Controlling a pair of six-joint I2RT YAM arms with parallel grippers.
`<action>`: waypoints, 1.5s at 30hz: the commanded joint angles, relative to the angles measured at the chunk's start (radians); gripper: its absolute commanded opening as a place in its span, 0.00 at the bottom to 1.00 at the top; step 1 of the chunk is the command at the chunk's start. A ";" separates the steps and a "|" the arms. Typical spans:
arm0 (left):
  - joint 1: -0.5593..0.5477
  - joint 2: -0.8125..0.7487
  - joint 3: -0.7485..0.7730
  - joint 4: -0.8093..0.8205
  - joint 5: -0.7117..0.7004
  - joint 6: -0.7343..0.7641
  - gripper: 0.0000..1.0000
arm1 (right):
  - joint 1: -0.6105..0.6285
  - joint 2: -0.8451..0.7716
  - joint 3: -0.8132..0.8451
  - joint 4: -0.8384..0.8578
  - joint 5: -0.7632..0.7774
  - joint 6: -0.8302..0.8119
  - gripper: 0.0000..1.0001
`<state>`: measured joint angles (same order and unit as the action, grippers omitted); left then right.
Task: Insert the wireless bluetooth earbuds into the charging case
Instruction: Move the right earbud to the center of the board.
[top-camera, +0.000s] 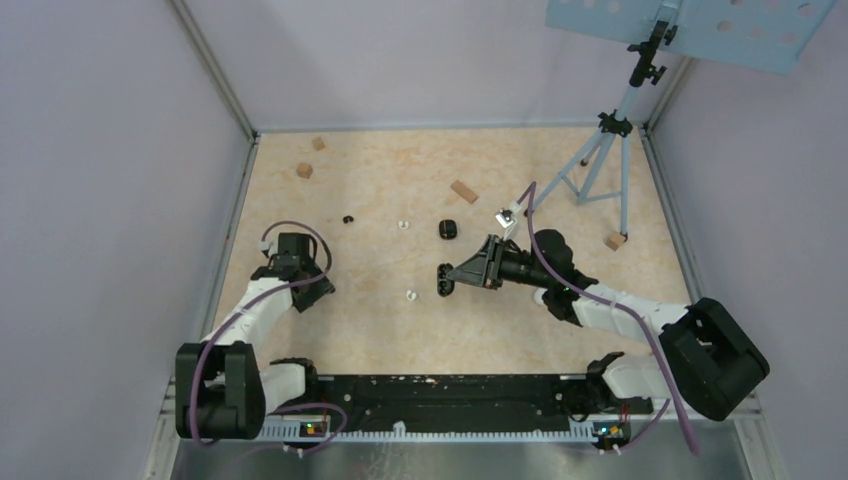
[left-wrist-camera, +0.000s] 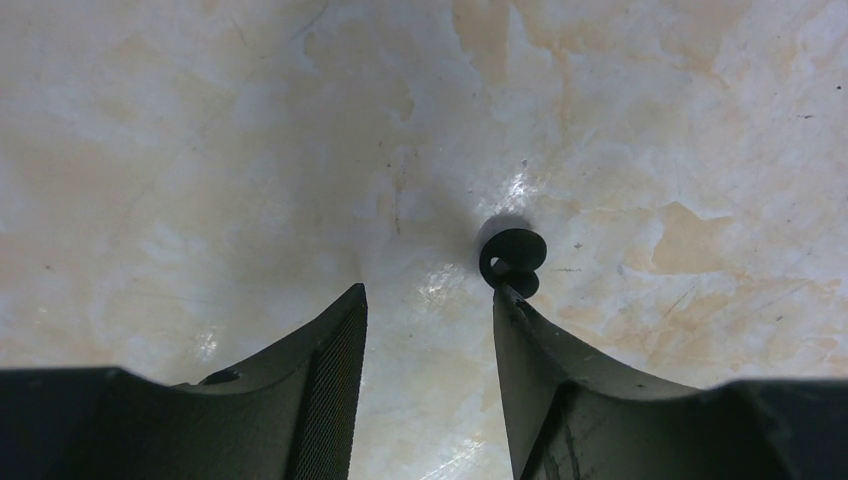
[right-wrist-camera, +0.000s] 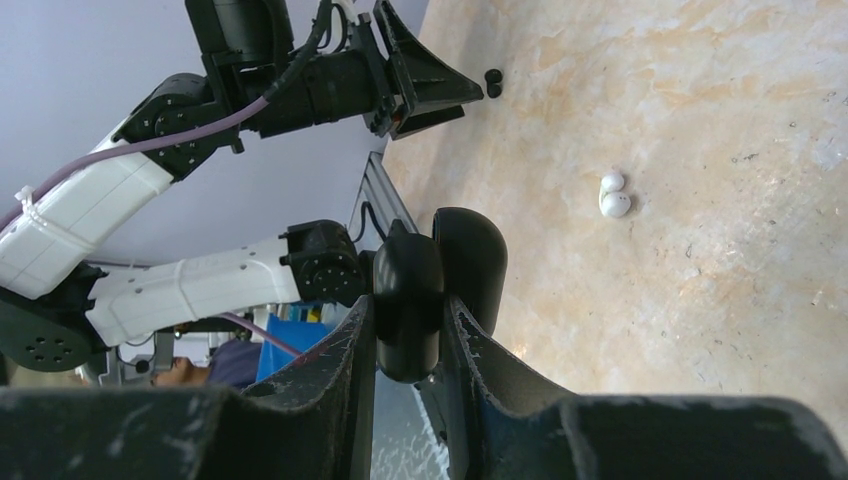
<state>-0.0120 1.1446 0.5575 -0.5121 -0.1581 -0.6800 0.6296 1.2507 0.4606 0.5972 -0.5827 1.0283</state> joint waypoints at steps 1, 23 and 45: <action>0.004 0.034 -0.007 0.074 0.024 0.019 0.54 | -0.007 -0.010 0.046 0.027 -0.014 -0.020 0.00; 0.004 0.089 0.029 0.208 0.143 0.105 0.48 | -0.007 -0.028 0.037 -0.007 0.000 -0.027 0.00; 0.004 0.093 0.020 0.250 0.200 0.110 0.38 | -0.007 -0.019 0.035 -0.013 -0.005 -0.028 0.00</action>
<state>-0.0090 1.2400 0.5777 -0.3031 0.0158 -0.5724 0.6296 1.2499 0.4606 0.5556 -0.5858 1.0199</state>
